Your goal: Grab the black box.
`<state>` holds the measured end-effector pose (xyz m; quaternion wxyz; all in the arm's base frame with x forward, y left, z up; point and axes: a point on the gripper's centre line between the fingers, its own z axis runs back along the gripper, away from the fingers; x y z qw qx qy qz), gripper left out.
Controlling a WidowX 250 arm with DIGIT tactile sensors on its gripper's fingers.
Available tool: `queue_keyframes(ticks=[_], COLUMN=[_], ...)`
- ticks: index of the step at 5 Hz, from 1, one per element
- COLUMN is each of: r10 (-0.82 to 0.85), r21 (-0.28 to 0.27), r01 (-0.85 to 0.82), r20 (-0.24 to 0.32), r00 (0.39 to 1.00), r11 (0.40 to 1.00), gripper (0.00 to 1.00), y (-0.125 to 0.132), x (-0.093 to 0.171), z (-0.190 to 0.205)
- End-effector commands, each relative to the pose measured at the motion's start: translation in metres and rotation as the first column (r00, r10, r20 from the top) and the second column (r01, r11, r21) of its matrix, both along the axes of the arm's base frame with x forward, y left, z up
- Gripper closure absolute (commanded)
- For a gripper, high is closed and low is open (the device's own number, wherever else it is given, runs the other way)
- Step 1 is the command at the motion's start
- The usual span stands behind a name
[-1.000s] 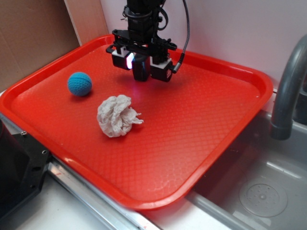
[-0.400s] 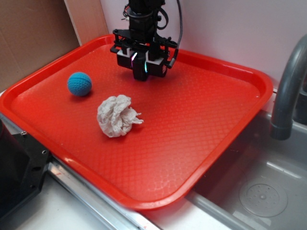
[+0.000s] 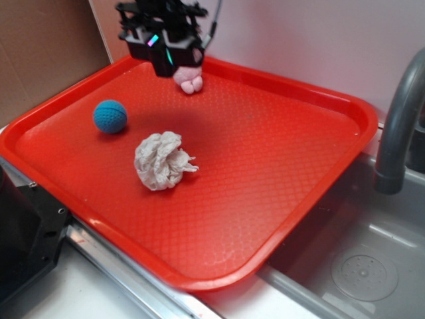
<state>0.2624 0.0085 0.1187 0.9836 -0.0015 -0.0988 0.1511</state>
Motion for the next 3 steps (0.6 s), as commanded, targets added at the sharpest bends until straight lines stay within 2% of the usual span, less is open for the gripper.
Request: queue_keyframes(ticks=[1,2,3], r10=[-0.088,-0.082,-0.063], r21=[0.136,0.119,0.119], r01=[0.094,0.096,0.077], r20=[-0.051,-0.115,-0.118], r00=[0.995,0.990,0.991], r11=[0.986,0.988,0.990], gripper=[1.00,1.00,1.00], y=[-0.026,-0.025,-0.020], x=[-0.060,-0.052,-0.043], z=[0.096,0.104,0.096])
